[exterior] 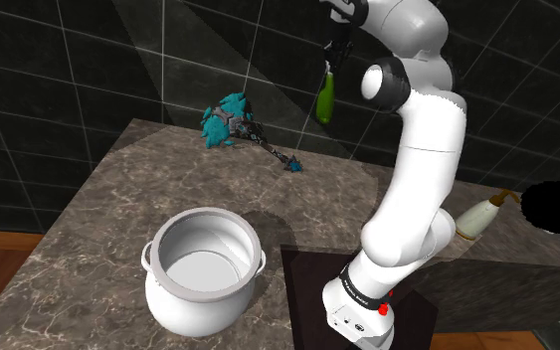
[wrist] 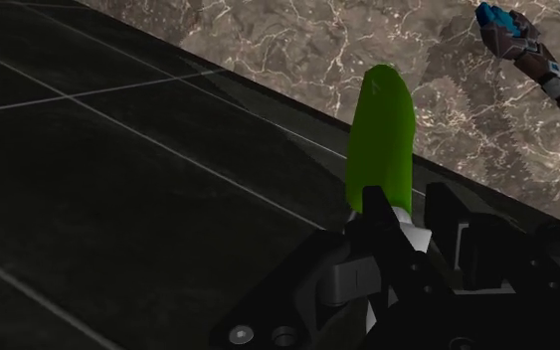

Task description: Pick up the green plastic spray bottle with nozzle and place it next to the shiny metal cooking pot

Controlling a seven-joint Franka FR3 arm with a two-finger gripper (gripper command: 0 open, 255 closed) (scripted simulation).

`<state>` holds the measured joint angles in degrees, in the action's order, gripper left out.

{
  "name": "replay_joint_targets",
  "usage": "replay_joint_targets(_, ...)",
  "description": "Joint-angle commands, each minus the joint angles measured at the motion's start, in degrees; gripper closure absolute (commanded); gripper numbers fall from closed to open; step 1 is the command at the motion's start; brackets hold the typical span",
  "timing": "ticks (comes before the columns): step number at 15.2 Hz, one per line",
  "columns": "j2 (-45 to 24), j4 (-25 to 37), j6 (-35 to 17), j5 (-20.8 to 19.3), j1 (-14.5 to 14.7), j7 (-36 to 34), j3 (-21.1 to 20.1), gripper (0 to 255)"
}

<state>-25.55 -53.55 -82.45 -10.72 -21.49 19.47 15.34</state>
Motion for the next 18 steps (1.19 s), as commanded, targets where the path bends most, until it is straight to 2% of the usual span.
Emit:
replay_joint_targets(1, -1.5, 4.0, 2.4, 0.3, -0.4, 0.7, 0.1, 255)
replay_joint_targets(5, -6.6, 15.4, 8.5, 1.4, -2.0, 2.3, 0.1, 255)
replay_joint_targets(6, -0.8, 6.1, 5.3, 0.1, 0.1, 0.9, 0.2, 255)
replay_joint_targets(7, 3.3, -0.1, 3.4, -0.9, 1.8, -0.4, 0.2, 255)
replay_joint_targets(9, 9.9, -9.3, 1.3, -2.7, 4.4, -2.7, 0.0, 255)
replay_joint_targets(13, 20.4, -22.1, -0.1, -5.8, 8.0, -7.3, -1.5, 255)
replay_joint_targets(18, 30.9, -33.1, 0.9, -8.1, 11.1, -12.9, -4.4, 255)
